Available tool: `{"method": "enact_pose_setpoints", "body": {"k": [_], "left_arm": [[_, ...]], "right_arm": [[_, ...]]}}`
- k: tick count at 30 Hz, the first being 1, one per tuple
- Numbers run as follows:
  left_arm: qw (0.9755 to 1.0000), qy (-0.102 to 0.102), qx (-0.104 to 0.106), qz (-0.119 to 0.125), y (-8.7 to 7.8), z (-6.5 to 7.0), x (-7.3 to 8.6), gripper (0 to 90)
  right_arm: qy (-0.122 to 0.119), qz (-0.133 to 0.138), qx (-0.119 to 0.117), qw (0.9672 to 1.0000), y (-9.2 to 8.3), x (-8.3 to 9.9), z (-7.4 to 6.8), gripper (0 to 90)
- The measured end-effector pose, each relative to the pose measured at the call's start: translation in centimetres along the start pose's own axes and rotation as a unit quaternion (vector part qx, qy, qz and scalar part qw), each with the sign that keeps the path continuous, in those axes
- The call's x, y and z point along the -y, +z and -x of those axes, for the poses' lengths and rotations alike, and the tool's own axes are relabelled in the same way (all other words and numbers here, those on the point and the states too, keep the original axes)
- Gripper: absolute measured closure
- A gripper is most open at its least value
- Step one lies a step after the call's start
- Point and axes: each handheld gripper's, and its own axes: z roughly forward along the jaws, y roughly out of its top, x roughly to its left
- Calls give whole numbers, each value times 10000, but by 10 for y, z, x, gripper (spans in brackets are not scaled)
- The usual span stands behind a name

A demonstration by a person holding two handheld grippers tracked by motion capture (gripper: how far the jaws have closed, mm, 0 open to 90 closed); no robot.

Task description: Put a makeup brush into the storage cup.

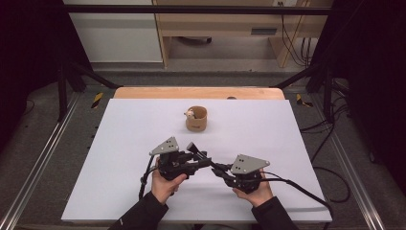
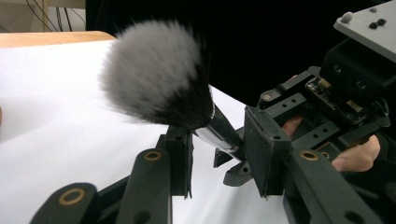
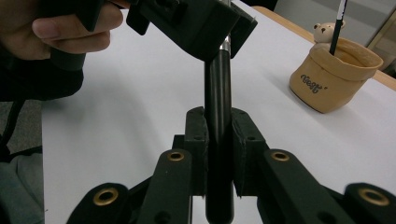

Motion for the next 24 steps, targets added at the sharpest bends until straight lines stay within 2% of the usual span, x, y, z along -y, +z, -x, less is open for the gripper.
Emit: {"method": "enact_pose_setpoints", "body": {"k": [13, 24], "left_arm": [[9998, 20, 176, 58, -1, 4, 0, 740], [9997, 39, 217, 63, -1, 8, 0, 766]], "right_arm": [[-59, -110, -68, 9999, 5, 3, -2, 784], [-75, -123, -81, 9999, 6, 3, -2, 778]]}}
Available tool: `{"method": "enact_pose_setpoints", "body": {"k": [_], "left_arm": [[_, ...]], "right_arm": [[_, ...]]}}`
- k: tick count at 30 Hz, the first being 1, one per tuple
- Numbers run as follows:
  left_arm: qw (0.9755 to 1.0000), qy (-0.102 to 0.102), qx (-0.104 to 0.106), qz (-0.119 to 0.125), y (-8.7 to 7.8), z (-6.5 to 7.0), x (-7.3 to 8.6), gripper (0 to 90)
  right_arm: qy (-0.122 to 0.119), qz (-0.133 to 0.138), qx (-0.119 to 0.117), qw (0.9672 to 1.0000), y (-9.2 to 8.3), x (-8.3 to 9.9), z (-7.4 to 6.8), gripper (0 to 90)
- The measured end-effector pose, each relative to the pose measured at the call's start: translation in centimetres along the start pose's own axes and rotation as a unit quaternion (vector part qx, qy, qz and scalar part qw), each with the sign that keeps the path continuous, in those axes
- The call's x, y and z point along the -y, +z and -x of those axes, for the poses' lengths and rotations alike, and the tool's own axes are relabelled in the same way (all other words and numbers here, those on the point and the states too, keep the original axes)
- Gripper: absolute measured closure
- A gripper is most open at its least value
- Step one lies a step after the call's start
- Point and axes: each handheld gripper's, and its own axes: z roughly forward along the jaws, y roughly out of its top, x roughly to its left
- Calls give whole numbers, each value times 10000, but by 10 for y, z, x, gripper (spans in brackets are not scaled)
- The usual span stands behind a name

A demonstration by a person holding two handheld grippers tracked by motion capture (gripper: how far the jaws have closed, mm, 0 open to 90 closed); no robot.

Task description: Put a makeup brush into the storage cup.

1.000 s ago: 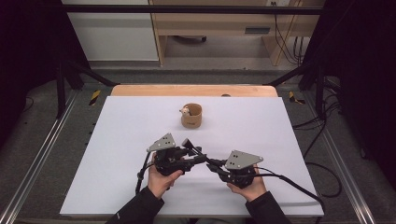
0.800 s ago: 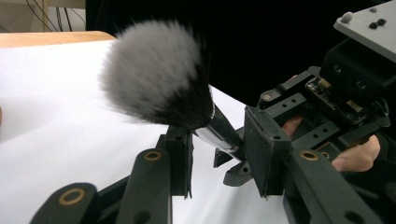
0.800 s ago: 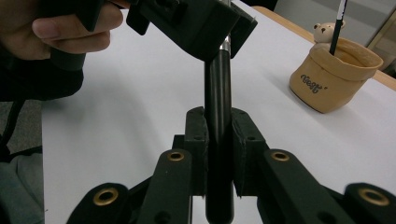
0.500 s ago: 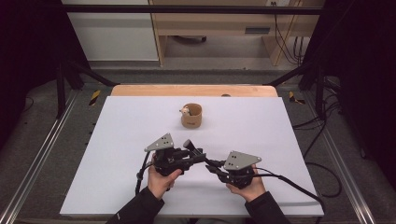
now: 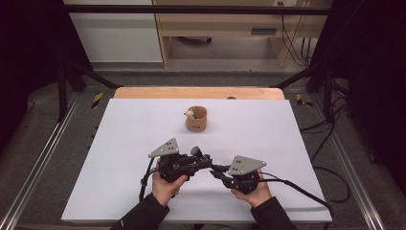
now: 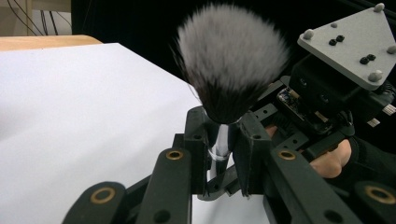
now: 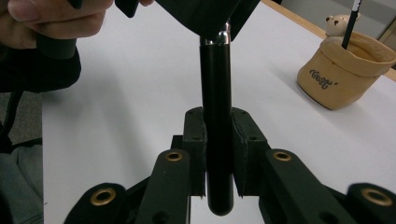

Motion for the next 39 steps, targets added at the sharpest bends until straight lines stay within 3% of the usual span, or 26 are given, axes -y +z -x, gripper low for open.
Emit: {"method": "enact_pose_setpoints", "body": {"k": [8, 22, 28, 39], "left_arm": [[9999, 101, -50, -42, -1, 3, -2, 769], [9982, 248, -541, -112, -14, 1, -8, 770], [9971, 255, -712, -120, -18, 0, -10, 770], [9949, 265, -968, -129, -27, -4, -14, 770]], "right_arm": [[60, 13, 5, 10000, 0, 0, 0, 761], [472, 38, 199, 9987, -11, -1, 6, 520], [892, 73, 500, 9947, -22, 4, 17, 408], [1216, 100, 1028, 9872, -39, 14, 32, 248]]}}
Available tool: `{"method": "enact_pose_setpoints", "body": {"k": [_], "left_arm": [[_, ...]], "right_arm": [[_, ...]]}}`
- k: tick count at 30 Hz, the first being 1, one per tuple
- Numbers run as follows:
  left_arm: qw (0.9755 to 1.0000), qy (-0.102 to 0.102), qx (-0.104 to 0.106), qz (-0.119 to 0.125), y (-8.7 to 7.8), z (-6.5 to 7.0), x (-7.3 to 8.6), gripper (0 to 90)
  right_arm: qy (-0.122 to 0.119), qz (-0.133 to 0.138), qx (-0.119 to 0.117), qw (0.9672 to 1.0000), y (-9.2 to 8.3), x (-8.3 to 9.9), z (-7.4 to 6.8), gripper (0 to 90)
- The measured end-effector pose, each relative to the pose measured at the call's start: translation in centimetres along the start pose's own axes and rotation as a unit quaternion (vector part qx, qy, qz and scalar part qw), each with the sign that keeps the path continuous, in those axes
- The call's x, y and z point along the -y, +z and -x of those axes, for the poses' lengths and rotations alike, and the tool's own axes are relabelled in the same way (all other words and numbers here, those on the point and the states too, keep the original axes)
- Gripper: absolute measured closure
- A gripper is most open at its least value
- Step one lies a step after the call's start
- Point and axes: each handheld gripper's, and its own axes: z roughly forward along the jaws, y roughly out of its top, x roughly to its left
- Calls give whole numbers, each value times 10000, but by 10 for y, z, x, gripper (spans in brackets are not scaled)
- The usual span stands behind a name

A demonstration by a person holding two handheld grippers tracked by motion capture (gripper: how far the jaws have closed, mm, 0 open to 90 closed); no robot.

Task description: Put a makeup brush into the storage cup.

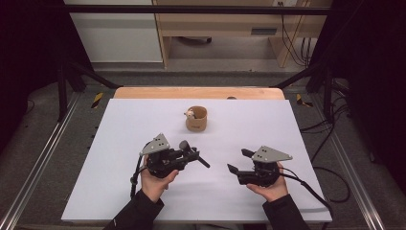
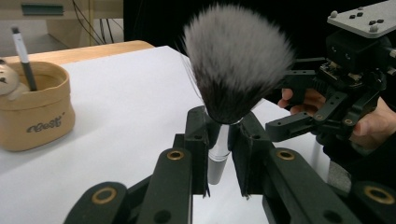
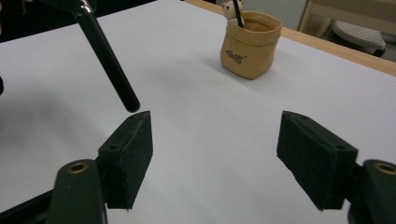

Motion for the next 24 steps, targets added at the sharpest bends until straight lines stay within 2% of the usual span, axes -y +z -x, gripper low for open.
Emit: {"method": "enact_pose_setpoints", "body": {"k": [7, 16, 19, 24], "left_arm": [[10000, 29, -75, 1, -4, -3, -3, 770], [9997, 37, -227, -20, -9, -5, -5, 770], [9997, 40, -247, -18, -10, -5, -7, 770], [9995, 24, -305, 6, -13, -7, -9, 770]], "right_arm": [[197, -31, 196, 9996, -5, 5, 11, 190], [461, 103, 459, 9978, -17, 7, 24, 120], [538, 180, 465, 9973, -21, 8, 28, 107], [688, 238, 631, 9953, -26, 11, 36, 70]]}}
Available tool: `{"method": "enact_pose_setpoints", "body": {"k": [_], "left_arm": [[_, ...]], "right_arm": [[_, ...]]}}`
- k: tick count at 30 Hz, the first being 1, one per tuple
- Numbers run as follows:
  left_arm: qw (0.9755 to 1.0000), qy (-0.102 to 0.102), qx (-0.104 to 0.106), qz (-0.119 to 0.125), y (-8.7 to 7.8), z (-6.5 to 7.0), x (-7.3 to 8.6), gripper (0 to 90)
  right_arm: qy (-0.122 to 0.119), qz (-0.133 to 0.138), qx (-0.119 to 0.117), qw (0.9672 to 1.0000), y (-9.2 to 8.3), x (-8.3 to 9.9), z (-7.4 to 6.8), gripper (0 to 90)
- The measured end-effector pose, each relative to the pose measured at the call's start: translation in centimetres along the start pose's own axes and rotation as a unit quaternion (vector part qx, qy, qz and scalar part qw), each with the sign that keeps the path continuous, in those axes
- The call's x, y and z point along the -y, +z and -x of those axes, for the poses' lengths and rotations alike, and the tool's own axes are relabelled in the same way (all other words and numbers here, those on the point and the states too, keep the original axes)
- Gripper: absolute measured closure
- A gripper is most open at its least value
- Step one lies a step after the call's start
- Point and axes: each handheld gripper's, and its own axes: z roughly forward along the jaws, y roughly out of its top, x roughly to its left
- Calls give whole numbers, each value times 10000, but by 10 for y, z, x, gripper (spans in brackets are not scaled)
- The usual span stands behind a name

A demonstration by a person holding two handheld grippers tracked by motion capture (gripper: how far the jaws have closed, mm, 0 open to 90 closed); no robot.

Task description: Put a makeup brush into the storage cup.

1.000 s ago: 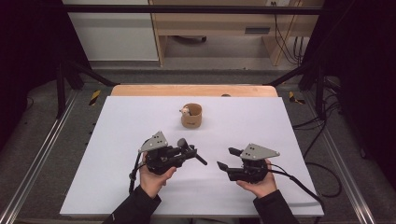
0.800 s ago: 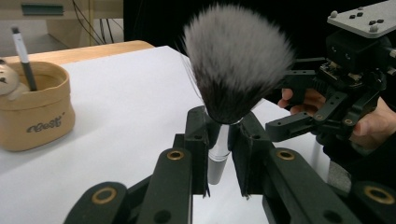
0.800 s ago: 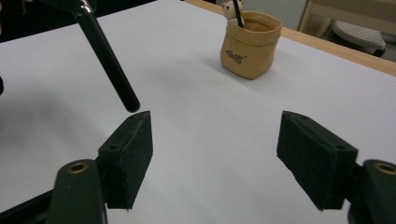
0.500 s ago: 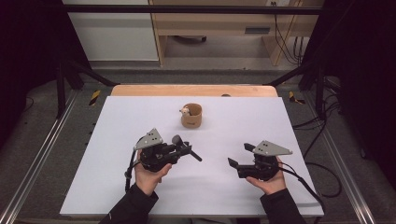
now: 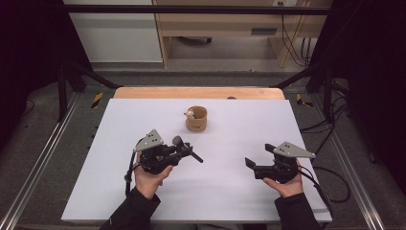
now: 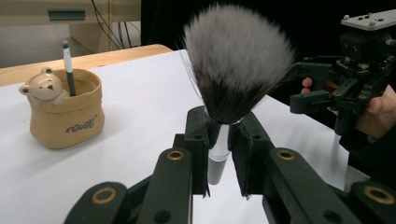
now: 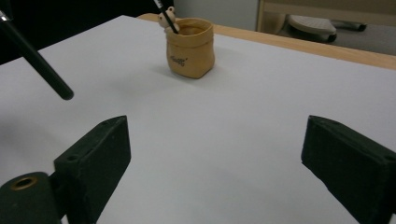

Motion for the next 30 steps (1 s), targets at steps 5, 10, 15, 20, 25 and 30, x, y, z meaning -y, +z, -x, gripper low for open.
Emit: {"method": "enact_pose_setpoints", "body": {"k": [5, 10, 15, 20, 25, 30], "left_arm": [[10000, -53, -56, -3, -1, -3, -1, 770], [9999, -83, -112, 0, -2, -6, -1, 771], [9998, -88, -192, 12, -4, -8, -3, 771], [9997, -74, -242, 20, -4, -9, -6, 771], [9995, -35, -304, -24, -1, -9, -10, 771], [9990, 70, -424, -111, 4, -9, -15, 771]], "right_arm": [[21, 60, 208, 9998, -4, -1, 4, 48], [41, 39, 286, 9996, -6, 0, 7, 46], [138, 47, 344, 9993, -9, 1, 13, 49], [149, 83, 409, 9990, -14, 0, 17, 50], [145, 71, 439, 9989, -15, 1, 18, 50], [114, 35, 462, 9989, -13, 2, 18, 50]]}}
